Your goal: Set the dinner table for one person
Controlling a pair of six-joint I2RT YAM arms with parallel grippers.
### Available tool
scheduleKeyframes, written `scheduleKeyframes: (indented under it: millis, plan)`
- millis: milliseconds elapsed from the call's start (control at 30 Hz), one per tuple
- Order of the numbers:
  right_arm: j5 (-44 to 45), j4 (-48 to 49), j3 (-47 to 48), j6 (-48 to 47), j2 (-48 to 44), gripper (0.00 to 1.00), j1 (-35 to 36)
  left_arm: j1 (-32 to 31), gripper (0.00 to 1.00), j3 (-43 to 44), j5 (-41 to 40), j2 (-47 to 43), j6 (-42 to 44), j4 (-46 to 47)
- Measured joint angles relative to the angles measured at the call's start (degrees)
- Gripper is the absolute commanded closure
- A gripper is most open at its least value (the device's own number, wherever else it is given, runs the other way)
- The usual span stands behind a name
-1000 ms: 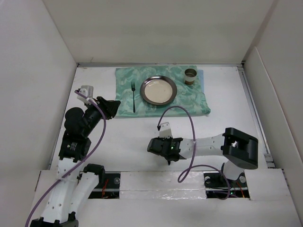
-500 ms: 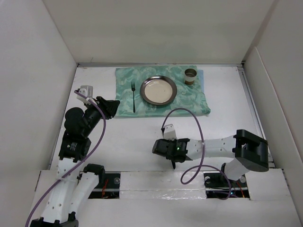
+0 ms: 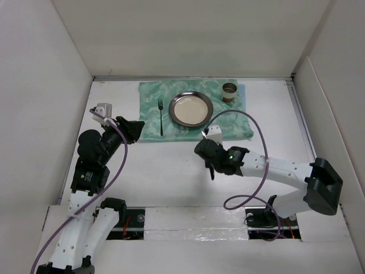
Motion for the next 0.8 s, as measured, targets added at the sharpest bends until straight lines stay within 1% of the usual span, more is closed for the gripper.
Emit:
scheduleKeyframes:
  millis: [100, 233, 367, 467, 600, 800]
  plan:
    - [-0.55, 1.92, 2.36, -4.42, -0.76, 1.00, -5.92, 0.00, 0.68, 0.00, 0.00, -0.02, 0.00, -0.02]
    - [-2.36, 5.60, 5.38, -10.12, 0.83, 1.00, -14.93, 0.00, 0.68, 0.00, 0.02, 0.00, 0.00, 0.00]
    - [-6.03, 8.17, 10.82, -15.61, 5.99, 1.00, -23.43, 0.00, 0.68, 0.00, 0.02, 0.11, 0.00, 0.00]
    - [-8.52, 10.54, 15.04, -19.08, 10.67, 1.00, -28.55, 0.00, 0.68, 0.00, 0.07, 0.17, 0.02, 0.00]
    - [-12.04, 11.96, 21.35, -22.82, 18.03, 1.00, -33.20, 0.00, 0.68, 0.00, 0.22, 0.52, 0.02, 0.00]
    - [-16.00, 12.90, 29.14, -26.45, 29.14, 1.00, -36.83, 0.00, 0.68, 0.00, 0.42, 1.14, 0.00, -0.02]
